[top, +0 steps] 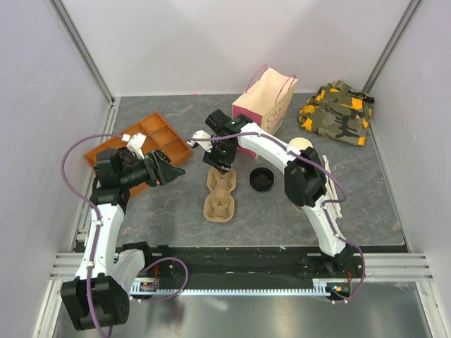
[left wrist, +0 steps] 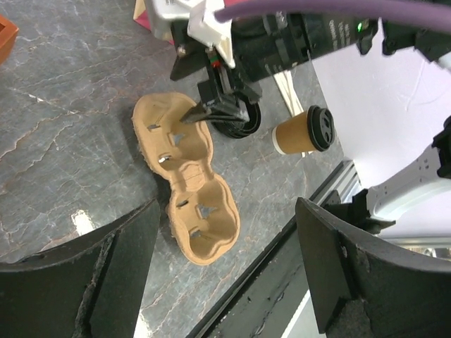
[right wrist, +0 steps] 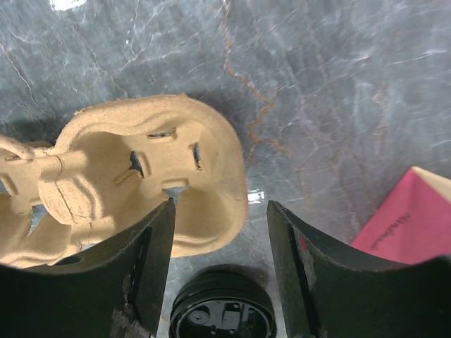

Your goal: Pack the takeout coffee

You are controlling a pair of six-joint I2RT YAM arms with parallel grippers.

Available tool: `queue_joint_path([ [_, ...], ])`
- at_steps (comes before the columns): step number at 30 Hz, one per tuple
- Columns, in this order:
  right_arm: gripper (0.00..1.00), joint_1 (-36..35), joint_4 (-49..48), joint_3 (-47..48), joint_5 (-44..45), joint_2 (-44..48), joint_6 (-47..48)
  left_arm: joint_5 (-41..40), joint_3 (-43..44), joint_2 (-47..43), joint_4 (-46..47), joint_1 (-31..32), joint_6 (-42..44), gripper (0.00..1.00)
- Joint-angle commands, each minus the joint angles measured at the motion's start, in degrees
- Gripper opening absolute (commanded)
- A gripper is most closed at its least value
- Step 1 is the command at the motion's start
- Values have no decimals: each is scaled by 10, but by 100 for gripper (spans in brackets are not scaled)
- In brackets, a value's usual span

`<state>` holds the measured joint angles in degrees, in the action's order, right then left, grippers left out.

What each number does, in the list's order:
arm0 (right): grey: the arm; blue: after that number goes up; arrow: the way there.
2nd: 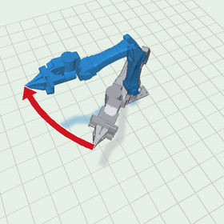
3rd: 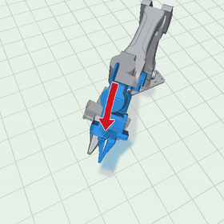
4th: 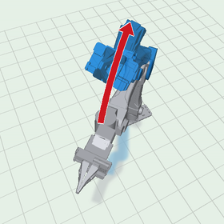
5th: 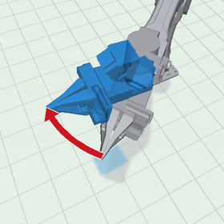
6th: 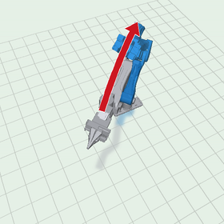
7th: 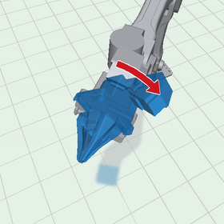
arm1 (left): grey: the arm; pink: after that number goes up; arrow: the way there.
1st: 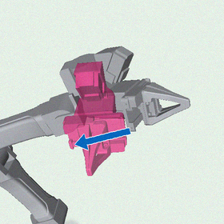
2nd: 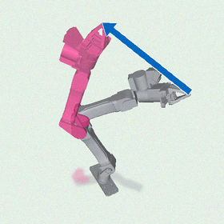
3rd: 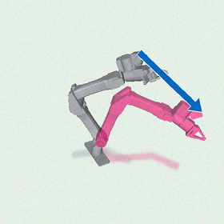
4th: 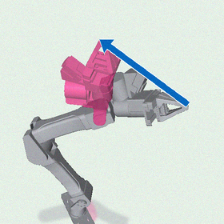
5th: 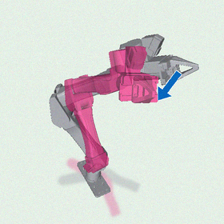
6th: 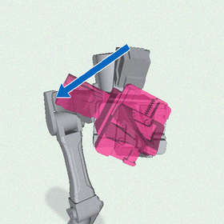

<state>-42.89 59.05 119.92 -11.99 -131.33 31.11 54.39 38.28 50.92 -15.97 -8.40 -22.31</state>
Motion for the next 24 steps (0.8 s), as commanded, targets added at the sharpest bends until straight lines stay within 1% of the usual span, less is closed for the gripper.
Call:
queue_joint_path([
  [1, 63, 3, -2, 38, -8, 5, 13, 53, 28, -6, -18, -2, 93, 85],
  [2, 63, 4, -1, 37, -6, 9, 15, 62, 35, 1, -48, 1, 127, 86],
  [3, 63, 4, 0, 37, -4, 11, 17, 60, 64, 5, -85, 16, 172, 86],
  [4, 63, 9, 2, 38, -10, 13, 15, 55, 82, 11, -120, 29, 298, 86],
  [5, 63, 12, 5, 39, -25, 26, 2, 46, 99, 17, -159, 44, 365, 86],
  [6, 64, 16, 5, 45, -58, 34, -10, 27, 122, 28, -230, 70, 425, 85],
  [7, 64, 19, 8, 50, -79, 44, -21, 24, 128, 30, -256, 76, 535, 85],
  [9, 67, 19, 15, 76, -109, 78, -68, 26, 130, 21, -329, 79, 643, 85],
  [10, 68, 19, 18, 87, -140, 89, -84, 22, 128, 14, -354, 79, 746, 85],
  [11, 68, 19, 19, 97, -149, 112, -109, 13, 117, 7, -367, 114, 783, 86],
  [12, 69, 20, 19, 115, -155, 125, -119, -12, 113, -1, -377, 128, 816, 86],
  [13, 70, 24, 19, 122, -163, 135, -126, -23, 109, -3, -396, 144, 869, 86],
  [14, 70, 26, 17, 129, -161, 157, -130, -31, 103, 0, -398, 176, 886, 86],
  [16, 72, 44, 7, 143, -157, 175, -152, -56, 105, 25, -392, 215, 908, 86],
  [17, 73, 51, 4, 146, -158, 192, -162, -71, 117, 43, -379, 252, 902, 86],
  [18, 73, 70, -9, 146, -158, 200, -184, -76, 126, 62, -368, 268, 881, 85],
  [19, 73, 82, -16, 142, -161, 209, -197, -79, 138, 109, -351, 283, 875, 85],
  [20, 73, 92, -20, 139, -171, 223, -206, -95, 165, 133, -343, 311, 871, 84],
  [21, 73, 114, -26, 138, -176, 229, -217, -104, 181, 157, -338, 325, 866, 82],
  [22, 73, 124, -30, 135, -182, 242, -236, -112, 197, 208, -329, 336, 869, 82],
  [24, 73, 151, -31, 127, -190, 253, -248, -134, 245, 254, -324, 364, 883, 80],
])
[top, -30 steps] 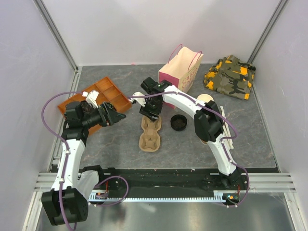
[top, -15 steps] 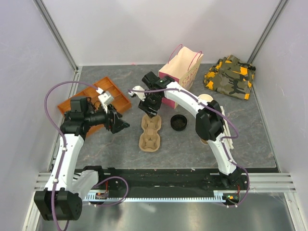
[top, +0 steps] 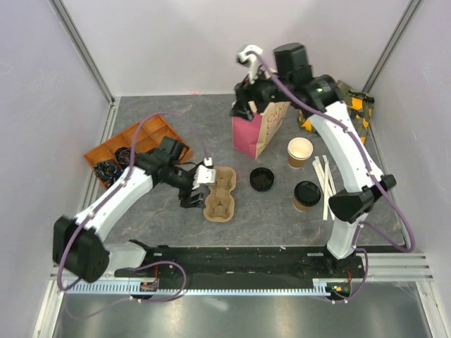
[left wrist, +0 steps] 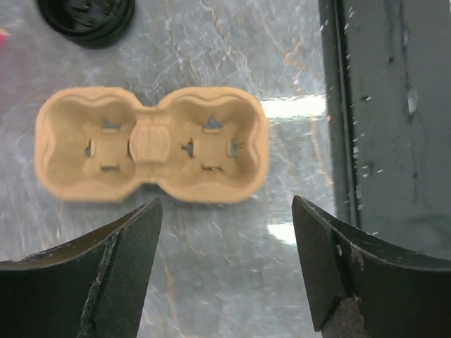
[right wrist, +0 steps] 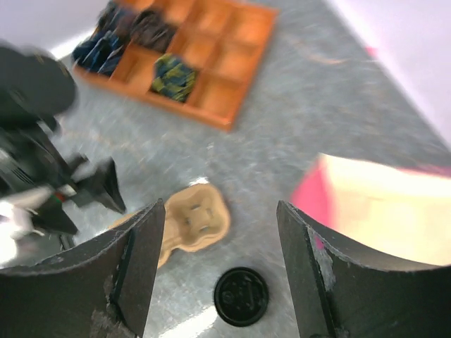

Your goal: Pack the takeout coffee

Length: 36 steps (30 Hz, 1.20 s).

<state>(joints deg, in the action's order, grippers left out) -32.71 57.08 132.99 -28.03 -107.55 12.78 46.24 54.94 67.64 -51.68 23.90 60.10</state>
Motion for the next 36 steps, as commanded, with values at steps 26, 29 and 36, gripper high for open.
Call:
queue_joint_path([
  [26, 81, 173, -36, -79, -31, 111, -109, -230, 90, 305, 166, 154, 91, 69],
  [29, 81, 182, -36, -70, -28, 110, -108, -236, 83, 312, 170, 159, 85, 66],
  [36, 83, 206, -38, -63, -16, 110, -114, -228, 77, 306, 171, 160, 54, 53],
])
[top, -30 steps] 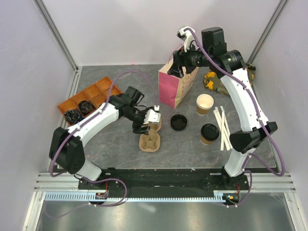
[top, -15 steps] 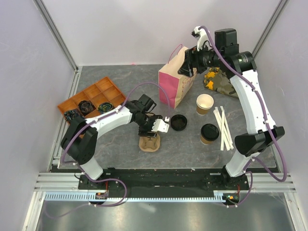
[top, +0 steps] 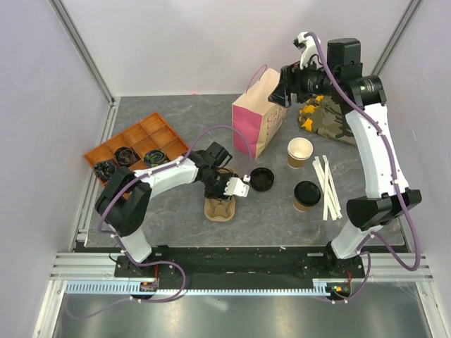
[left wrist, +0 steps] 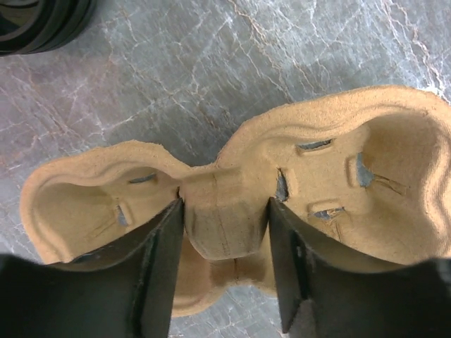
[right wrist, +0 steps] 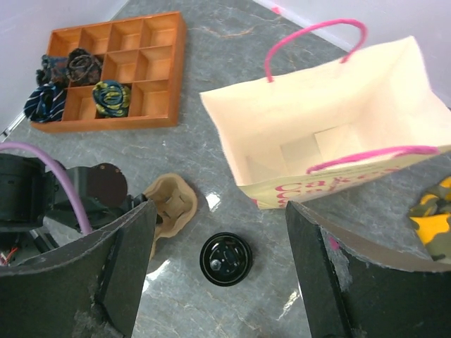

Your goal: Pack the takeout coffee

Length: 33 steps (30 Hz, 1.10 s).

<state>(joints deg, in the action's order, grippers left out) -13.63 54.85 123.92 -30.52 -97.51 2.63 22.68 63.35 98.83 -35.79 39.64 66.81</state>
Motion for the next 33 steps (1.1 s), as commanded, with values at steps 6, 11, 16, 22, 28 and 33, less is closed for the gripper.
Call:
queue_joint_path([
  [6, 89, 59, -57, 38, 50, 7, -25, 16, -20, -78, -2, 2, -55, 40],
  [11, 89, 124, -107, 59, 41, -30, -50, 23, -36, -152, -20, 0, -107, 37],
  [16, 85, 134, -161, 59, 34, -70, -16, 34, -39, -228, -34, -3, -188, 36],
  [22, 79, 134, -221, 69, -5, -142, 15, 40, -43, -282, -40, -4, -279, 36],
  [28, 75, 133, -294, 91, -7, -198, 26, 37, -53, -319, -42, -4, -329, 36],
  [33, 74, 134, -317, 92, -32, -234, 26, 28, -64, -336, -46, -10, -325, 36],
])
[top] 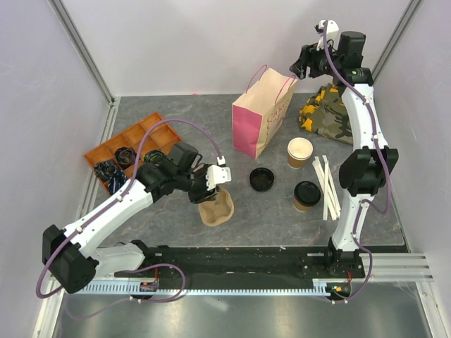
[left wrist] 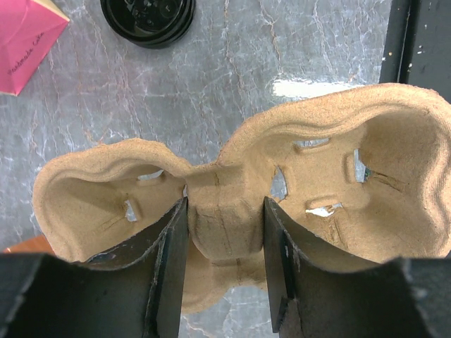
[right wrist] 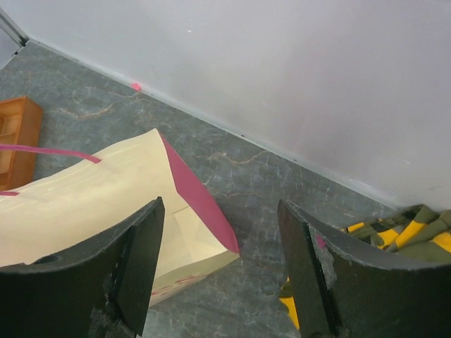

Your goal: Pack the takeout coffee

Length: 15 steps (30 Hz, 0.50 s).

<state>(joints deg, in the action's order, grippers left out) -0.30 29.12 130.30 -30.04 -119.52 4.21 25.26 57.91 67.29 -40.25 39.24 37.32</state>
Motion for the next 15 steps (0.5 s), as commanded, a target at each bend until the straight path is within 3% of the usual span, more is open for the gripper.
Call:
queue_joint_path([
  [1, 72, -1, -58, 27, -43, -22, 11, 1, -12, -22, -2, -7, -30, 36],
  [15, 64, 0, 8, -66, -100, 15, 22, 3, -12, -22, 1, -21, -27, 36],
])
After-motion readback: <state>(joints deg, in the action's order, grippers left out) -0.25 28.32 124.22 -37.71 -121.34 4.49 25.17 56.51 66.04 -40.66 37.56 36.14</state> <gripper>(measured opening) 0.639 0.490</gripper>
